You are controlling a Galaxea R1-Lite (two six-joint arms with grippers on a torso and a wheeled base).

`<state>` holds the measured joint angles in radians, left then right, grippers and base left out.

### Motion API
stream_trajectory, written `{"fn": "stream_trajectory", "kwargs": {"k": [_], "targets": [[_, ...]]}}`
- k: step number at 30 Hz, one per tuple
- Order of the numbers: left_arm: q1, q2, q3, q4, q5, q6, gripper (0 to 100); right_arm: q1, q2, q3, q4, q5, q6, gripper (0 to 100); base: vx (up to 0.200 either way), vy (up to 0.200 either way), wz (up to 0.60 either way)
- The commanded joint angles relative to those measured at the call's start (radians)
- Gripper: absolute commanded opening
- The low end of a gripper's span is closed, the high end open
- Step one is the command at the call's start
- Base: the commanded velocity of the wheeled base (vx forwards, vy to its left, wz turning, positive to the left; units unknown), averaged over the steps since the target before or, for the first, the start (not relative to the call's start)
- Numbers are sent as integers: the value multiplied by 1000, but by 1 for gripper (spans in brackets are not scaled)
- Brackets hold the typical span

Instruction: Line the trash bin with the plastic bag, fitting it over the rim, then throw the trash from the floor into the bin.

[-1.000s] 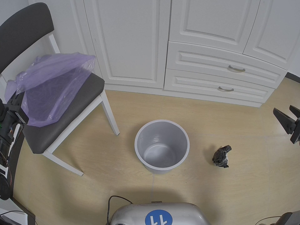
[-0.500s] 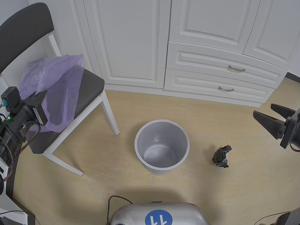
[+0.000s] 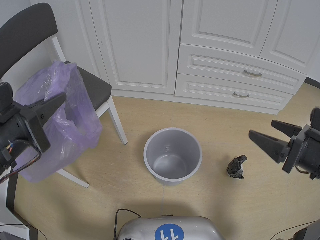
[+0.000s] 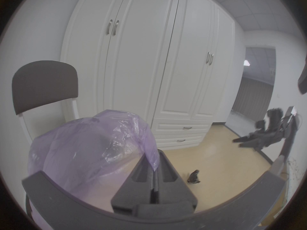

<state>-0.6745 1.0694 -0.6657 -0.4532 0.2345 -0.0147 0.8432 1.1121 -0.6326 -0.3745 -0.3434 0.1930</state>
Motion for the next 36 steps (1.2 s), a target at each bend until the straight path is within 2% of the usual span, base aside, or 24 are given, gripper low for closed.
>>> {"fn": "stream_trajectory", "kwargs": {"k": [1, 8, 16, 18, 20, 21, 27, 36], "targets": [[-108, -81, 3, 11, 2, -27, 0, 42, 110, 53, -73, -3, 8, 100, 0, 0, 0], [-134, -124, 8, 14, 3, -19, 0, 51, 215, 76, -172, -5, 10, 100, 0, 0, 0], [-188, -126, 11, 14, -6, -19, 0, 51, 233, 74, -192, -2, 22, 100, 0, 0, 0], [-249, -72, -12, 2, -18, -18, 0, 50, 216, 73, -193, -3, 22, 100, 0, 0, 0], [-254, -69, -14, 2, -20, -18, 0, 50, 216, 73, -193, -3, 22, 100, 0, 0, 0], [-310, -35, -35, 2, -24, -19, 0, 43, 195, 70, -193, -2, 22, 100, 0, 0, 0], [-458, -40, 17, 2, -24, -24, 0, 33, 199, 63, -224, 0, 40, 100, 0, 0, 0], [-539, -43, 41, 8, -35, -28, 0, 19, 301, 59, -431, 21, 103, 100, 0, 0, 0]]}}
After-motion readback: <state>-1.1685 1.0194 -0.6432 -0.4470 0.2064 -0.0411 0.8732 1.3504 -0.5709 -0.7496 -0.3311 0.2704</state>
